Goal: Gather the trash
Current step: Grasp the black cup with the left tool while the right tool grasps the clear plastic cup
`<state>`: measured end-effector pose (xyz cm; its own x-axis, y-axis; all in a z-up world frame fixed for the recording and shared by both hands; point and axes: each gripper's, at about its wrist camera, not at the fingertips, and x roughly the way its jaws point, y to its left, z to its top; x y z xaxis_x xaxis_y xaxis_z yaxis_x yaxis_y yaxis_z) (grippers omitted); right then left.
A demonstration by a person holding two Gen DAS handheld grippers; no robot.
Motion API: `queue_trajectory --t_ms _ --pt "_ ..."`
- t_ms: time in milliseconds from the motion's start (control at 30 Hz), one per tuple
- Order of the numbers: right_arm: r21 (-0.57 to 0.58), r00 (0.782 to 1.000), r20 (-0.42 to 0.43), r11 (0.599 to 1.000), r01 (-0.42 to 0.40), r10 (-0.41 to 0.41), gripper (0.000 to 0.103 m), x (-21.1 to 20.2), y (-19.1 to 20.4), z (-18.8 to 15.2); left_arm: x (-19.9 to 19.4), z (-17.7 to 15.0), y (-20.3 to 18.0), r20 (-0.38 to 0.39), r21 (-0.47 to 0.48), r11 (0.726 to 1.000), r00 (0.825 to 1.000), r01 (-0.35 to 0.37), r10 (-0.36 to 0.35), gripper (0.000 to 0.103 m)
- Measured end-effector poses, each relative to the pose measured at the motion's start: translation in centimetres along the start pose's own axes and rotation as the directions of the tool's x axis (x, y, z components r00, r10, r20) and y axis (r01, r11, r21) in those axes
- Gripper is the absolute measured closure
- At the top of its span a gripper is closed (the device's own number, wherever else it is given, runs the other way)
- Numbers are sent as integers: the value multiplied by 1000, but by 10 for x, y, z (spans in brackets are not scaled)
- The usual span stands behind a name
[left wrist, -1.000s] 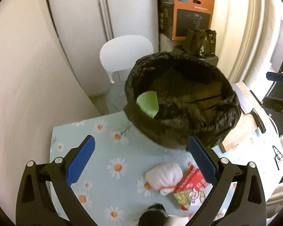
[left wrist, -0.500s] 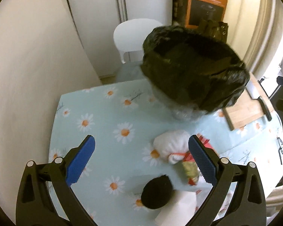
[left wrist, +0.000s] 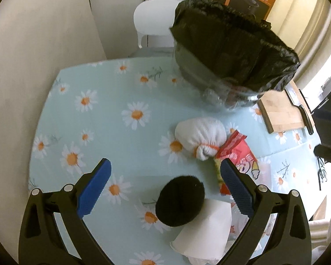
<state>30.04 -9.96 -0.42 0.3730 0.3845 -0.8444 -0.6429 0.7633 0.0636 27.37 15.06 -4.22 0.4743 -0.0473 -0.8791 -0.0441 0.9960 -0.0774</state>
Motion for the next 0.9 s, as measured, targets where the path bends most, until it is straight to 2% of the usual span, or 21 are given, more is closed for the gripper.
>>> queue_trajectory --t_ms 133,333,433,533,833,900 --pt "-22 998 -35 999 -48 47 15 14 6 -8 11 -11 1 -26 0 1000 1000 -17 17 6" --pt "-61 988 -74 988 -141 136 14 35 19 -15 24 -27 5 -69 -2 1000 997 18 -19 6" --pt "-76 979 -107 981 -181 172 14 48 27 -19 29 -32 6 -85 -8 999 995 51 -52 6" --pt "-75 963 -143 968 -241 228 14 61 31 -21 39 -36 6 -104 4 999 993 51 -50 6" --pt "-78 948 -222 965 -251 229 14 89 32 -23 58 -39 7 -144 -14 995 984 101 -102 6" --pt "-46 938 -238 961 -272 254 15 96 29 -24 60 -40 6 -149 -18 994 983 108 -110 8"
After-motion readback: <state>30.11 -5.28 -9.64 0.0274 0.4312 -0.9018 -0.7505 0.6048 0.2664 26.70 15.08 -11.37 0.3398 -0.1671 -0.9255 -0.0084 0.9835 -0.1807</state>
